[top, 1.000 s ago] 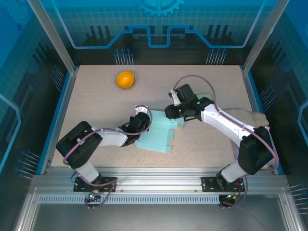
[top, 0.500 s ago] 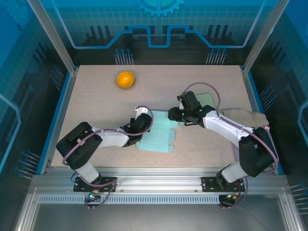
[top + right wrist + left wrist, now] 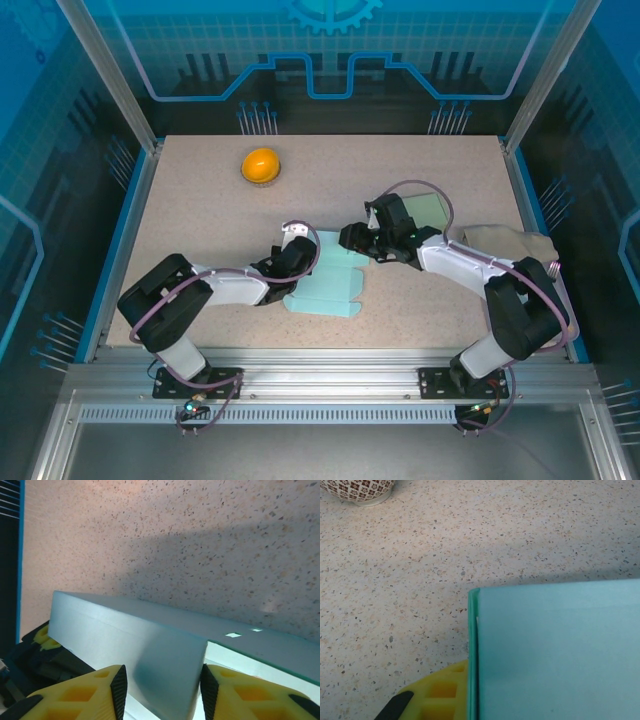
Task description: Fold the paper box
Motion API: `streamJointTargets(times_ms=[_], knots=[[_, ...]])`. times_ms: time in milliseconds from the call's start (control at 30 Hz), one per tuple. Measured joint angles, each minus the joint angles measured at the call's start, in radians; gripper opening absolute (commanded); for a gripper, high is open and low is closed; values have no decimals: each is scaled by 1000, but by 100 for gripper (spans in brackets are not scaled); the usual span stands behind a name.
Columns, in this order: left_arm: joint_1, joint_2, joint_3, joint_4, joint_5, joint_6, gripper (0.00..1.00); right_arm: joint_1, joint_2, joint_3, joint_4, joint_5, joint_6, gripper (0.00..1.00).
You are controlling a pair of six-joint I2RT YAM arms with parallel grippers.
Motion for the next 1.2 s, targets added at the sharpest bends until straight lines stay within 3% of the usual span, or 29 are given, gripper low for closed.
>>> streamJointTargets(times_ms=[233,433,533,667,833,967,1200], knots=[[-5,0,8,-25,-16,-24,0,-5,0,-13,37,0,55,31],[-8,0,17,-45,-23,-27,0,-5,-12,-38,50,10,44,44],[-8,2,24,-55,-23,-31,0,-5,-48,-45,19,33,11,45],[-8,2,27,-63,-24,-42,0,-5,-115,-76,-10,62,-30,42],[-9,4,34,-72,-25,-47,0,-34,-137,-102,-32,90,-85,31],[-10,4,34,-74,-28,-49,0,-62,-116,-103,-39,126,-143,23],[-11,8,43,-86,-31,-51,0,-64,-14,-77,-52,203,-240,18]])
